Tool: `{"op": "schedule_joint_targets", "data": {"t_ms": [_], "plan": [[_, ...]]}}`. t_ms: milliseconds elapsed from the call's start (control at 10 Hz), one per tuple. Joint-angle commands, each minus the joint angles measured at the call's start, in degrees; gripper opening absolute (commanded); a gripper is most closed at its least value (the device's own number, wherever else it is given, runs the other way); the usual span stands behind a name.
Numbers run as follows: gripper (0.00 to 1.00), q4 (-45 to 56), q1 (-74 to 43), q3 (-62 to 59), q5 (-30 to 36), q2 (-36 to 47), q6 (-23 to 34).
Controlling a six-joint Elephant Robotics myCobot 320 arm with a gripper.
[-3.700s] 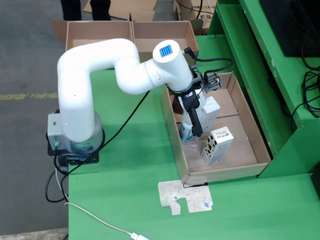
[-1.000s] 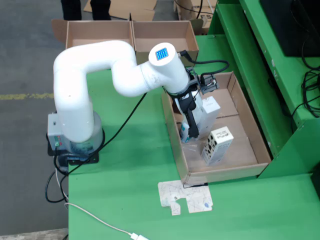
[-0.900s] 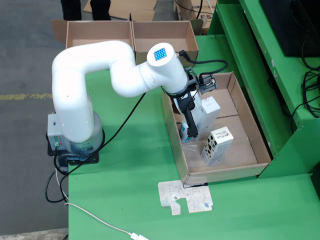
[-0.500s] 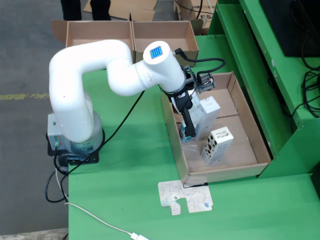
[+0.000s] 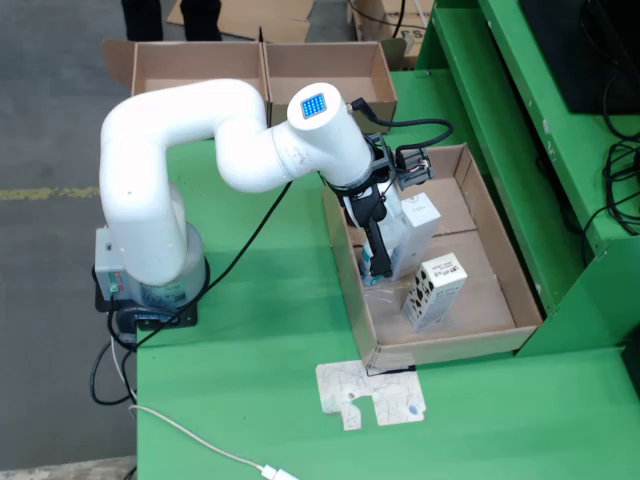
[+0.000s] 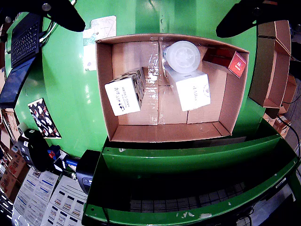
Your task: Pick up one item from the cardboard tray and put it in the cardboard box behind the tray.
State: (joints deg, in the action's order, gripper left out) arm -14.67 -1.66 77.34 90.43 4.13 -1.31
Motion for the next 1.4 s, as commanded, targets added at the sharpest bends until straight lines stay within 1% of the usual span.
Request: {"op": "schedule_joint_targets", "data": {"t_ms": [0, 200, 400, 900, 1000, 1100, 1300], "plan": [[1.00, -0.6, 2.9, -0.2, -3.1, 2.5, -2.4], [1.00, -0.5, 6.7, 1.6, -5.5, 4.1, -4.8], [1.00, -1.5, 7.8, 2.9, -5.8, 4.4, -5.6], [1.00, -8.6, 11.3, 11.2, -7.1, 6.7, -8.7], [1.00, -8.6, 11.3, 11.2, -7.1, 6.7, -8.7], [1.00, -12.4, 12.7, 12.5, -7.8, 4.9, -9.5], [1.00, -13.1, 13.4, 12.9, -7.8, 4.4, -10.2]]}}
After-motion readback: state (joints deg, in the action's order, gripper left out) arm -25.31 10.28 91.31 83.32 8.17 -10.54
